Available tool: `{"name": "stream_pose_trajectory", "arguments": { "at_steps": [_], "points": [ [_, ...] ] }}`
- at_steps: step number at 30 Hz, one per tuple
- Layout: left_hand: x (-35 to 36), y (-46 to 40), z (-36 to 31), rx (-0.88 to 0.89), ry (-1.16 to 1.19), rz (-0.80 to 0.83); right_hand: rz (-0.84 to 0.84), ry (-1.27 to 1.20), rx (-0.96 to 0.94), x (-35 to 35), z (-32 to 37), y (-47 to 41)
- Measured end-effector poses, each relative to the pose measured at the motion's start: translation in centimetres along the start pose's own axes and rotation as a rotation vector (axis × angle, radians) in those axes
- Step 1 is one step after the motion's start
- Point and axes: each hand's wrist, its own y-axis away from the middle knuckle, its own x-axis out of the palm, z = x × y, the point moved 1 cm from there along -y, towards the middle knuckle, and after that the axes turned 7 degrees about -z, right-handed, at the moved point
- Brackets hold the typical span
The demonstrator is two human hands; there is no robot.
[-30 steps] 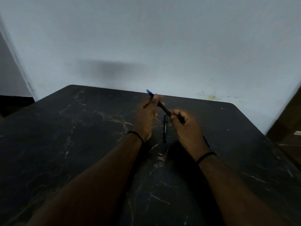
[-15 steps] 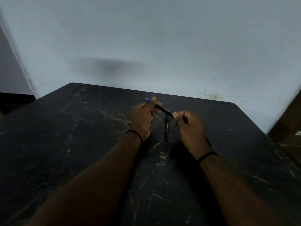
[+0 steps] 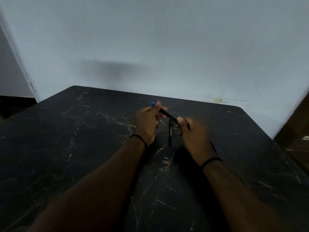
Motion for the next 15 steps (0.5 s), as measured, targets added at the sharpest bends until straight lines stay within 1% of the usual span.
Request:
{"name": "stream_pose_trajectory", "arguments": {
  "at_steps": [3,6,11,15],
  "points": [
    [0.01,0.04,0.11,0.01,-0.007,-0.008,0.023,-0.041,0.04,0.19,0.04,-0.17],
    [0.02,-0.06,0.18,0.015,0.0,-0.017,-0.003,-0.118,0.033,0.29,0.09,-0.14],
    [0.21,-0.12,0.16,0.021,-0.005,-0.009,0.017,0.021,-0.01,0.19,-0.01,-0.26],
    [0.09,-0.01,0.06,0.022,0.001,-0.013,0.013,-0.101,0.031,0.39,0.1,-0.06]
  ]
}}
